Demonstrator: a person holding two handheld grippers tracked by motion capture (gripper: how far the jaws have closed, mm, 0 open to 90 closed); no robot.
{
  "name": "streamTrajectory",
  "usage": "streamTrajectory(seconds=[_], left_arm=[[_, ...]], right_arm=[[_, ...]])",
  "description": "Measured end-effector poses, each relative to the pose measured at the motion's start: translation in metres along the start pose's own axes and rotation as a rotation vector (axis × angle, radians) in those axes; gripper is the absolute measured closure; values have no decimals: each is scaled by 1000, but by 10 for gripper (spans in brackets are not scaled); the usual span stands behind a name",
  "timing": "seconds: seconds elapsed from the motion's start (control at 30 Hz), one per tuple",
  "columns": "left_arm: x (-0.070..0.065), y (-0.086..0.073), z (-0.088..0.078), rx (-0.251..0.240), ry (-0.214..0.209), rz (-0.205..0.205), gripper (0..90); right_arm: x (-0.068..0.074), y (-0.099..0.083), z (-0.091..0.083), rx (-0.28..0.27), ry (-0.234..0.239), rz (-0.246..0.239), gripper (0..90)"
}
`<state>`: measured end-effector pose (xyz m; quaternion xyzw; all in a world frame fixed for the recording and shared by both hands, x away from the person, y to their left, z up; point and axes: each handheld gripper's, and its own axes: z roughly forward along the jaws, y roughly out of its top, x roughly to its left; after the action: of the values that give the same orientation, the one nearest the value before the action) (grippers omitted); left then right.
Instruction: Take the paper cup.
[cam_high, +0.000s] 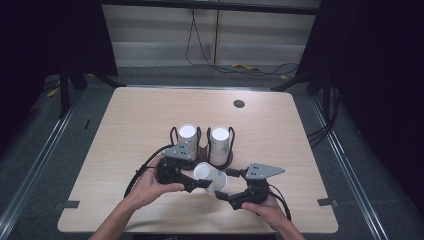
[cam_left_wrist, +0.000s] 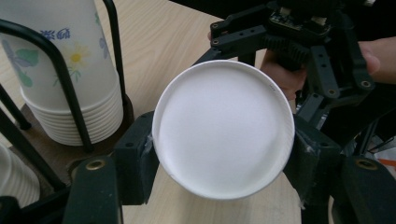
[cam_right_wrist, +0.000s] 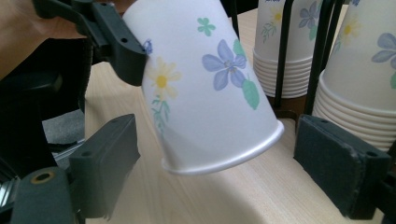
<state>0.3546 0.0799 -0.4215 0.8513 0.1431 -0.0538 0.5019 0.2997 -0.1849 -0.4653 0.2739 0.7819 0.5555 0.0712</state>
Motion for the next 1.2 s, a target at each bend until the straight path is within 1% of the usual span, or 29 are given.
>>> streamTrajectory(seconds=[0.3, 0.43, 0.5, 0.73, 0.87, 1.03, 1.2], left_arm=[[-1, 1, 2, -1, -9, -9, 352], [-2, 1, 3, -11, -27, -20, 352], [-3, 2, 4, -12, -36, -23, 352], [-4, 3, 5, -18, -52, -32, 352], [-5, 2, 8, -18, -59, -36, 352], [-6, 4, 8, -20, -62, -32, 352], [-8, 6, 5, -39, -71, -33, 352]], right_arm=[[2, -1, 3, -10, 2, -22, 140], [3, -1, 4, -14, 6, -22, 140], [4, -1, 5, -7, 0, -24, 140], [4, -1, 5, -7, -3, -28, 140], [4, -2, 6, 4, 2, -29, 141], [4, -3, 6, -11, 13, -20, 143], [4, -3, 6, -20, 21, -17, 142]])
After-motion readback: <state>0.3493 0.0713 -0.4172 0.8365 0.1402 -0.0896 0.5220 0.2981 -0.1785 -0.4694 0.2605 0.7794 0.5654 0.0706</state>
